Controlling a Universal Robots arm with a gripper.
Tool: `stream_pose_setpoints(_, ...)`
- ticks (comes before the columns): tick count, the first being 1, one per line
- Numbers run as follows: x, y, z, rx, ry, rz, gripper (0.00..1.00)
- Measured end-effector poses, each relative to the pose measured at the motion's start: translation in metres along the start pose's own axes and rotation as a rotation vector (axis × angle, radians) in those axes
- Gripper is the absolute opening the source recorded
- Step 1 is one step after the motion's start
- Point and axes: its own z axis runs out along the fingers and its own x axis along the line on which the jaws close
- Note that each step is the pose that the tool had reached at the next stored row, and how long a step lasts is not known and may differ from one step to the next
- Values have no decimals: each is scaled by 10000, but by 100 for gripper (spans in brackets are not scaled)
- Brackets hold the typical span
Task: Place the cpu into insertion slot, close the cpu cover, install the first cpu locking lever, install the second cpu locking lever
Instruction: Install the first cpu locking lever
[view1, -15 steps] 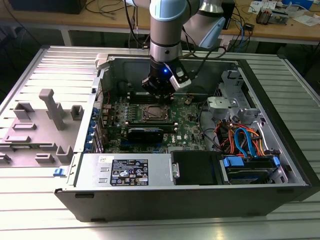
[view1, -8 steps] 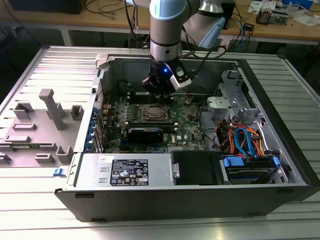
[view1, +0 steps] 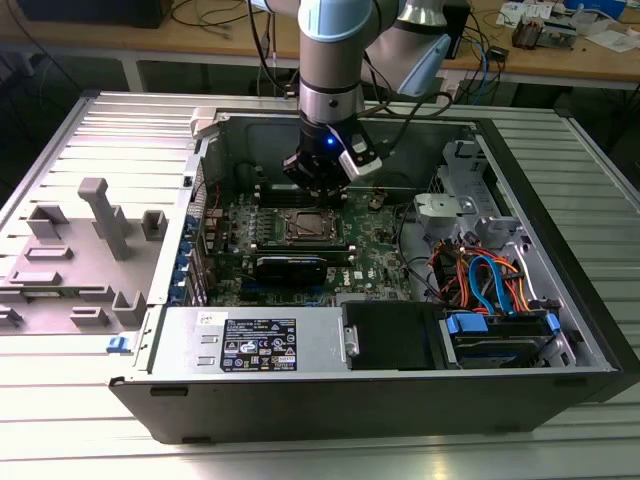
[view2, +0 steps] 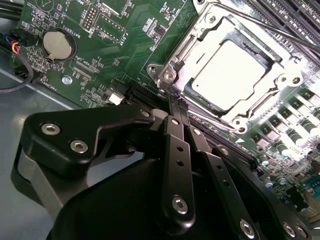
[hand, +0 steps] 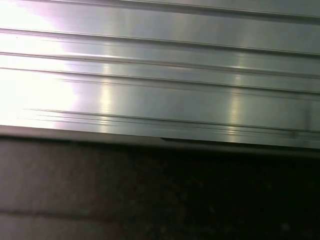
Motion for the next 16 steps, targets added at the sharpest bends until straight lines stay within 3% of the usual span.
stream_pose_setpoints(16, 1, -1, 25, 28, 3, -1, 11)
